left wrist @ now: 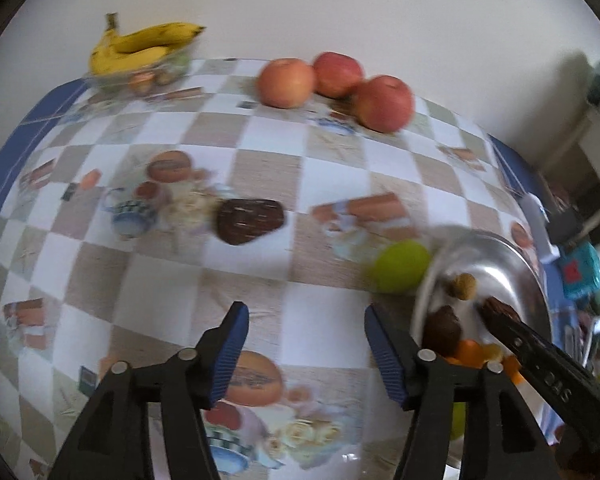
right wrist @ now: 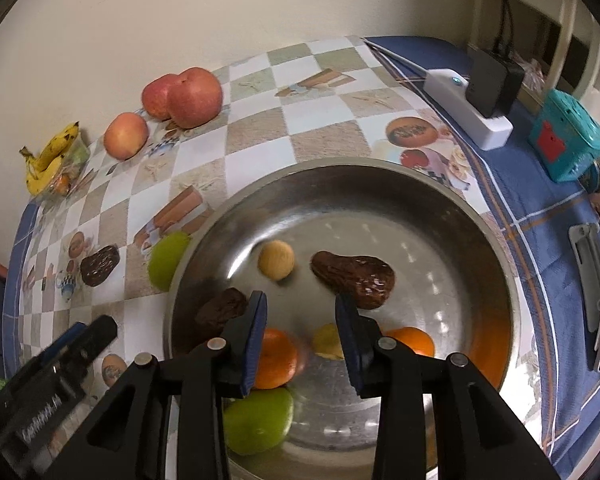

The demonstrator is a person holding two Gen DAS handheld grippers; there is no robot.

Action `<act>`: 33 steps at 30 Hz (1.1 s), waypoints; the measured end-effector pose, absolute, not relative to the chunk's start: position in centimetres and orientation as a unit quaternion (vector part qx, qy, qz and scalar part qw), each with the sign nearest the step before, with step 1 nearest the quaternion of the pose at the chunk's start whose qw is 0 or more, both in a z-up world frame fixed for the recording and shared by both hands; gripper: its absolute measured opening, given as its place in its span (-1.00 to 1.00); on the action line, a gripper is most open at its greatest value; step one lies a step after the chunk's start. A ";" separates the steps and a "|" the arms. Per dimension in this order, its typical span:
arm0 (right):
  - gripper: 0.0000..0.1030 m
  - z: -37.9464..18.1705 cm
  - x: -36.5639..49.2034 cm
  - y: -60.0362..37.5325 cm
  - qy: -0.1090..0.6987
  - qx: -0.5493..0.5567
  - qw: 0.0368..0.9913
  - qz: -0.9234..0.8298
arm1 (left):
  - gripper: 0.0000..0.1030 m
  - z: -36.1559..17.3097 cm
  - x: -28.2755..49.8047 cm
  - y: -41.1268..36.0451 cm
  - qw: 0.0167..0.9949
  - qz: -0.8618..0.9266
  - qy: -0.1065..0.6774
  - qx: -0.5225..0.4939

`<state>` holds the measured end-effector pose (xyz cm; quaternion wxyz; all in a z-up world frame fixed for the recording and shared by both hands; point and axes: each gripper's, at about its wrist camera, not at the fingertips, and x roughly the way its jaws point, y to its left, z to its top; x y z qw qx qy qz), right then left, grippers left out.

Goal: Organize fruits
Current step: 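Withdraw both tools from the bowl back toward the fruit pile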

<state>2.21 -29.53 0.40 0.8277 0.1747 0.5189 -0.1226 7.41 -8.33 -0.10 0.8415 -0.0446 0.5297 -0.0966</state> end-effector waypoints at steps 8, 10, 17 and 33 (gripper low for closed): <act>0.60 0.2 2.4 -28.6 0.519 0.153 0.832 -0.123 | 0.90 -0.4 7.9 -6.5 0.847 -0.044 0.526 -0.058; 0.60 0.1 2.5 -28.4 0.519 0.147 0.833 -0.123 | 0.93 -0.3 7.8 -6.5 0.852 -0.035 0.519 -0.049; 0.91 0.2 2.5 -27.9 0.504 0.140 0.844 -0.118 | 1.00 -0.4 8.0 -5.7 0.857 -0.005 0.514 -0.032; 0.91 2.3 5.4 -24.5 0.474 0.116 0.872 -0.052 | 1.00 -0.6 11.5 0.2 0.836 -0.036 0.528 -0.147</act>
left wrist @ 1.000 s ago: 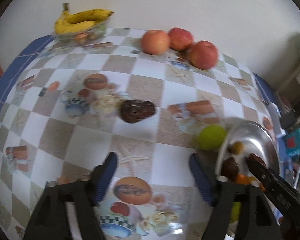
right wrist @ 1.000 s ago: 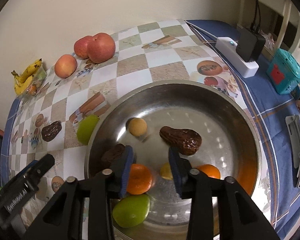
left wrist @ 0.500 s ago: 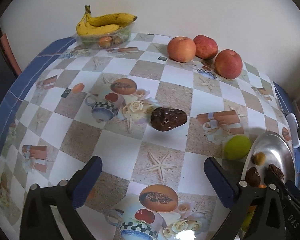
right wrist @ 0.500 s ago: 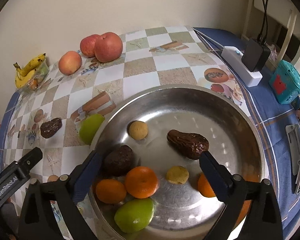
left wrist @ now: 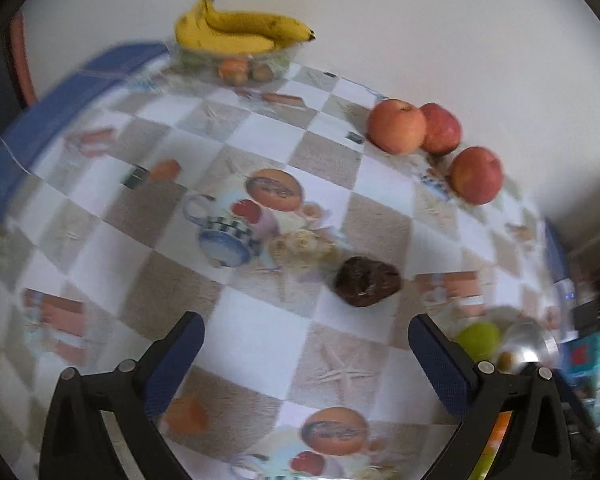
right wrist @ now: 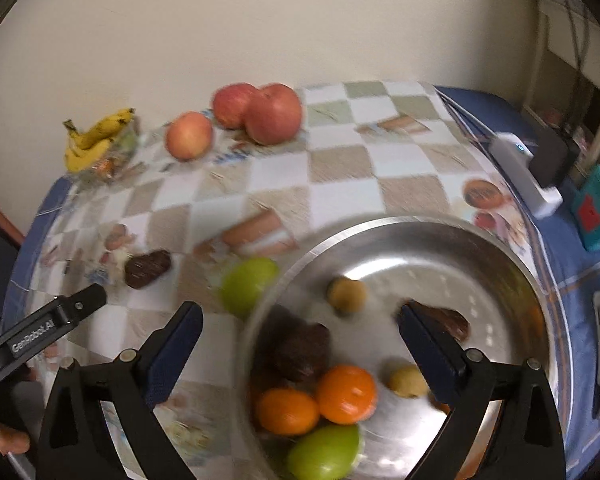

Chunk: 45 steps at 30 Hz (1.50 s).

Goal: Organize fruits
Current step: 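Withdraw both tools from the bowl back toward the fruit pile, then grasp the green pear with the right tool while the left tool grasps a dark brown date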

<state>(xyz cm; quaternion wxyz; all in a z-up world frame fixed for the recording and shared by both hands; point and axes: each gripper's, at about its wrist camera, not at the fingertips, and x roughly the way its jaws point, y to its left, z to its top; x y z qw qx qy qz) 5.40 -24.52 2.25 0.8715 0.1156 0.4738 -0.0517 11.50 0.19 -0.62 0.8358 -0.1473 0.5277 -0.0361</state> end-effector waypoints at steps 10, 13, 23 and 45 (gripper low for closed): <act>0.88 1.9 10.3 -22.0 0.528 0.040 0.848 -0.008 | 0.97 -1.5 14.5 -0.8 0.822 -0.060 0.548 -0.143; 0.56 1.3 11.5 -21.7 0.548 0.023 0.836 0.004 | 0.87 -2.5 15.3 -1.5 0.812 -0.072 0.562 -0.142; 0.49 -1.0 12.8 -19.8 0.591 -0.041 0.805 0.036 | 0.50 -4.3 16.2 -2.5 0.796 -0.091 0.576 -0.162; 0.01 -1.4 11.6 -17.9 0.579 -0.070 0.812 0.024 | -0.24 -2.9 14.3 -1.8 0.797 -0.117 0.566 -0.174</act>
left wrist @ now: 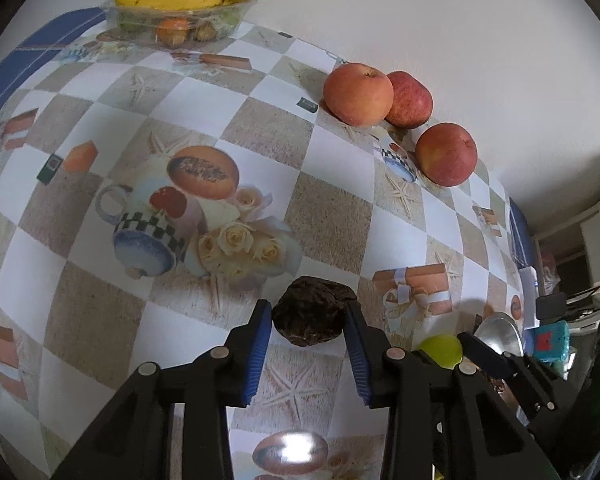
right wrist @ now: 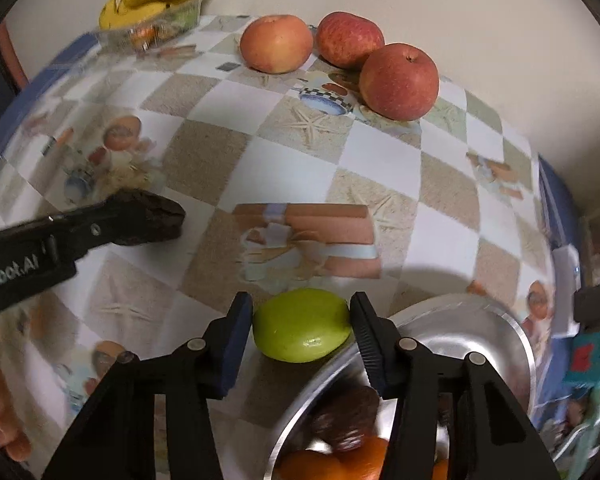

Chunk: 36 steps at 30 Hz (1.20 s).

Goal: Organize fruits
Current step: 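Grasp the green pear with the right tool while the left tool grasps a dark brown date, then carry the pear and the date into the steel bowl and open both tools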

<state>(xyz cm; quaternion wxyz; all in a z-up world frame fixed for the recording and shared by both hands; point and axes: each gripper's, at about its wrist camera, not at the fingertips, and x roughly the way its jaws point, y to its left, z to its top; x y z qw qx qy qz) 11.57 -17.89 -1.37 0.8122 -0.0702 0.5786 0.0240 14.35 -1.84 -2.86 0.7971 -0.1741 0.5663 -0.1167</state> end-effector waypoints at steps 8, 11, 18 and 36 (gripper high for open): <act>0.01 0.9 8.7 -16.6 0.554 0.007 0.832 0.022 | -0.24 -1.7 12.0 -0.1 0.794 -0.118 0.558 -0.211; 0.01 1.6 7.4 -16.4 0.546 0.038 0.837 0.013 | -0.24 -0.9 10.8 0.5 0.798 -0.116 0.551 -0.217; 0.01 2.8 4.3 -16.9 0.528 0.086 0.845 -0.004 | -0.24 1.1 8.7 0.3 0.813 -0.123 0.532 -0.204; 0.02 2.9 0.6 -29.0 0.505 0.141 0.841 -0.135 | -0.24 2.3 5.9 -10.7 0.810 -0.224 0.531 -0.112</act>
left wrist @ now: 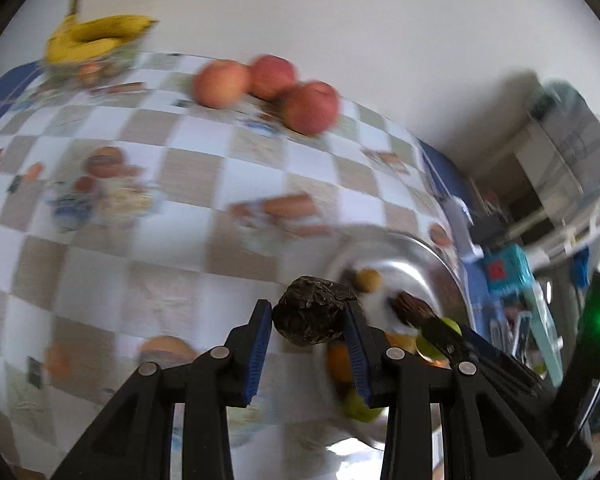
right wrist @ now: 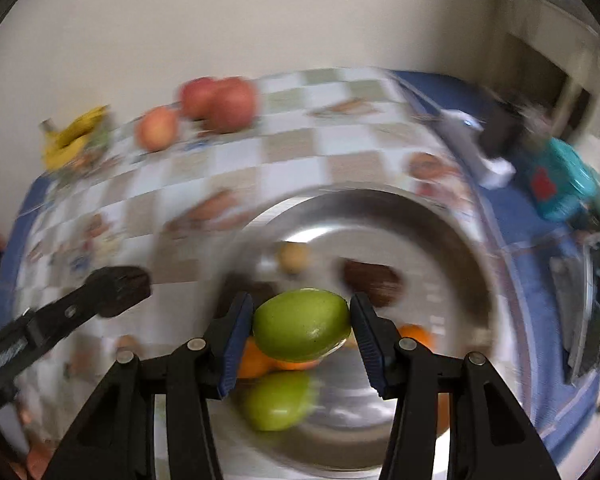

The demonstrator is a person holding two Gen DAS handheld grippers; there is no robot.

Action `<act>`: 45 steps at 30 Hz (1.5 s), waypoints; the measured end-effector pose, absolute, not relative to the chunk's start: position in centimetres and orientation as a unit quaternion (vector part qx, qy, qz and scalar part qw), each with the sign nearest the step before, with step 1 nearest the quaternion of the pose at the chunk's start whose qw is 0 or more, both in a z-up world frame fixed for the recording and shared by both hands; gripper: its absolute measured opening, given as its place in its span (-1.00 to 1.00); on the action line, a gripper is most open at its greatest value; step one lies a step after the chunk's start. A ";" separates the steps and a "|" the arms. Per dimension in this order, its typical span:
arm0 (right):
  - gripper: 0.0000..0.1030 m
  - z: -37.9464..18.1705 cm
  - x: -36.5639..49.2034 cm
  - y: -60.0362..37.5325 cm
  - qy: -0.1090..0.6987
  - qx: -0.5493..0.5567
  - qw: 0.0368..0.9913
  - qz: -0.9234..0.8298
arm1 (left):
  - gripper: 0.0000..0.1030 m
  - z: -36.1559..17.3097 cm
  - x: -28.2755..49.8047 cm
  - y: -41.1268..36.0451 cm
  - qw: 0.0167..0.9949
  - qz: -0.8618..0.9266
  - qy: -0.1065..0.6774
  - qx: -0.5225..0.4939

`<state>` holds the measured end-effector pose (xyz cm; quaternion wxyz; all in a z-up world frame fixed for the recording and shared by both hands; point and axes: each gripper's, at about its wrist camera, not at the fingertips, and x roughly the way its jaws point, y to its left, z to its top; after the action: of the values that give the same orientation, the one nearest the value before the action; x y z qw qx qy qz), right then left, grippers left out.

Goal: Organize fruits
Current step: 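Carry the pear and the date into the steel bowl and open both tools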

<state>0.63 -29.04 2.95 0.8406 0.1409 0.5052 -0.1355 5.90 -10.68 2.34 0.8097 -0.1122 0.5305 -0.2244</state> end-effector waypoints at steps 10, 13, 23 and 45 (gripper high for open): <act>0.02 2.6 -0.5 -32.9 0.489 0.176 0.839 -0.160 | -0.24 1.8 5.1 -15.8 0.817 -0.262 0.509 -0.071; 0.02 1.9 -0.1 -33.2 0.491 0.183 0.837 -0.156 | -0.24 1.3 5.7 -16.2 0.823 -0.258 0.502 -0.066; 0.02 1.0 0.4 -35.5 0.478 0.179 0.836 -0.200 | -0.24 -0.1 6.9 -18.1 0.834 -0.253 0.489 -0.037; 0.03 -1.3 0.6 -36.7 0.499 0.167 0.822 -0.217 | -0.21 -1.4 6.5 -19.5 0.822 -0.253 0.510 -0.012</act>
<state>0.55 -36.72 -1.34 0.8222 0.1675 0.4987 -0.2174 6.48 -19.47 -1.38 0.8219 -0.0117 0.5099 -0.2535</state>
